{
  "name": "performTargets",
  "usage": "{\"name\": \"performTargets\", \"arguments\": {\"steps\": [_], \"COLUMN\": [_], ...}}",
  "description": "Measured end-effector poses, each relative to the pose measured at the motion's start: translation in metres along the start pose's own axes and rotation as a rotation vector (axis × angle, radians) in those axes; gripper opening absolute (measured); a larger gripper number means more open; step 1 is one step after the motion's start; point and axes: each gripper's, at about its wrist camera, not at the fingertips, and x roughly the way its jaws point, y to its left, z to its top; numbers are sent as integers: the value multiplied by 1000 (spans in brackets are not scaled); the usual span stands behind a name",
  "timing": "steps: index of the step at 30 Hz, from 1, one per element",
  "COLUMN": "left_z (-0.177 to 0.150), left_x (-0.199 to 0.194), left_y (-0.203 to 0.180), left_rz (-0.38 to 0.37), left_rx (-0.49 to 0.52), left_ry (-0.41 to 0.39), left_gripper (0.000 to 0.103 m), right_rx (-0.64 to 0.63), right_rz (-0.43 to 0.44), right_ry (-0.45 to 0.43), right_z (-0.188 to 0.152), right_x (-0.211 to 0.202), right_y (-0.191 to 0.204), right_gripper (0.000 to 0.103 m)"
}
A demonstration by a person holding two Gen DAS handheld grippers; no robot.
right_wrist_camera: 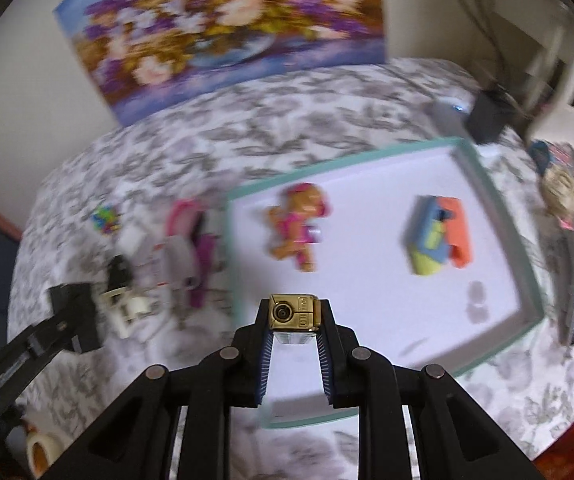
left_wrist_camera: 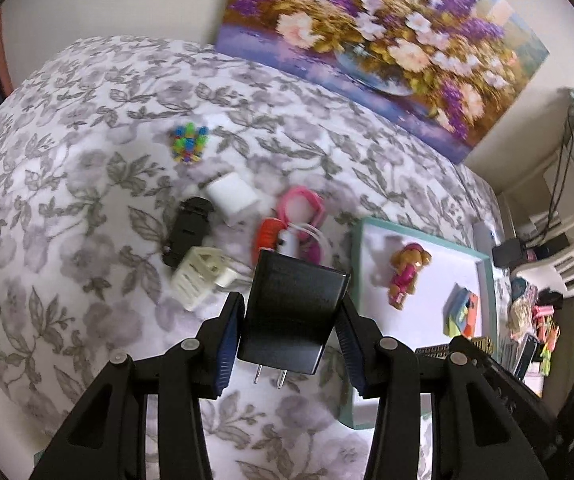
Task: Organize rigid objects
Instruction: 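Lift the black charger with the left tool while the right tool lifts the comb toward the tray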
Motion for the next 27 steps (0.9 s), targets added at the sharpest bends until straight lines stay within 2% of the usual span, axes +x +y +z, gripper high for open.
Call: {"name": "performTargets", "arguments": {"steps": [4,9,13,18,27], "left_z": [-10,-24,-33,-40,-44], "left_x": [5,18,30,51,70], "left_y": [-26,-62,-86,-100,-106], "left_rz": [-4,-13,8,52,69], "left_rx": [57,141,197,254,293], "left_ry": [12,53,61,86,114], "left_gripper": [47,48,48,48,48], "right_rx": [51,119,149,150,104], "right_rz": [-64,-87,-105,-127,-141], "right_ry": [3,11,16,25,59], "right_z": [4,4,3,2,3], "right_x": [4,3,2,5,21], "right_y": [-31,-67,-85,-92,-83], "right_gripper": [22,22,22,22,22]}}
